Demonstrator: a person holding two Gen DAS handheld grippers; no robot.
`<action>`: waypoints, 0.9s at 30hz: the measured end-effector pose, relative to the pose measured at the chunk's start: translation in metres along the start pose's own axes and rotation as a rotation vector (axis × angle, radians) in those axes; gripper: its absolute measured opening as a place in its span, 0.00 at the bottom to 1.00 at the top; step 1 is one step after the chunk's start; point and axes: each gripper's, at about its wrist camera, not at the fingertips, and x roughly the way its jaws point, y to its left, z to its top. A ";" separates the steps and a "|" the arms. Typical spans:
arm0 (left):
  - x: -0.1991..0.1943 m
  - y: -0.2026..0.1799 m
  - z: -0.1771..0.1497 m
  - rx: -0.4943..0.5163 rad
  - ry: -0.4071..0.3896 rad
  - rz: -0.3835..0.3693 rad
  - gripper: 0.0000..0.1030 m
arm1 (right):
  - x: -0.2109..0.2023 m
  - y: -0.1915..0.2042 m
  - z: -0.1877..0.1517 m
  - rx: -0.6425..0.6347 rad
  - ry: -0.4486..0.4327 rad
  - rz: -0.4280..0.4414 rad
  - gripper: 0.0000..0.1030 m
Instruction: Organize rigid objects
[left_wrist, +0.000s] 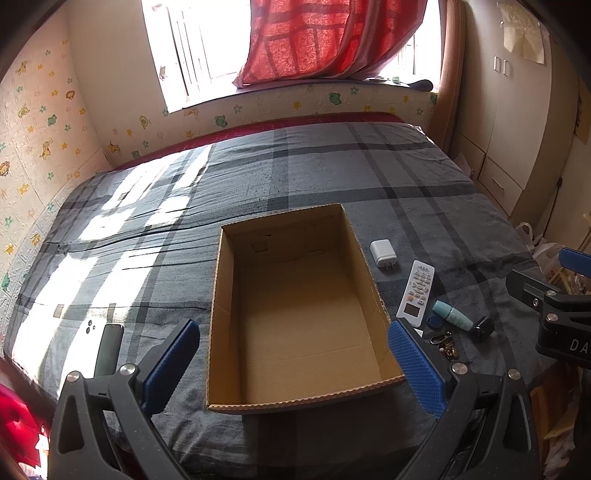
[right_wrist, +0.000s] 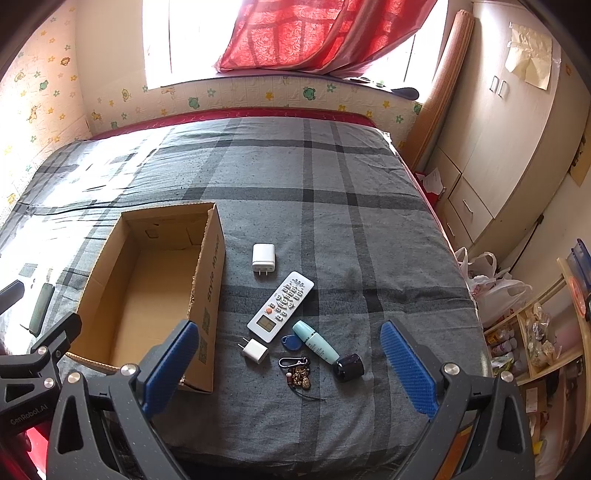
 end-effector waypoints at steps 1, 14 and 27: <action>0.000 0.000 0.000 0.000 0.000 0.001 1.00 | 0.000 0.000 0.000 -0.001 0.000 0.001 0.98; 0.004 0.005 0.000 -0.013 0.010 -0.003 1.00 | 0.003 0.004 0.002 0.000 0.006 0.000 0.98; 0.008 0.013 0.005 -0.015 0.019 -0.009 1.00 | 0.006 0.008 0.010 -0.006 0.015 -0.003 0.98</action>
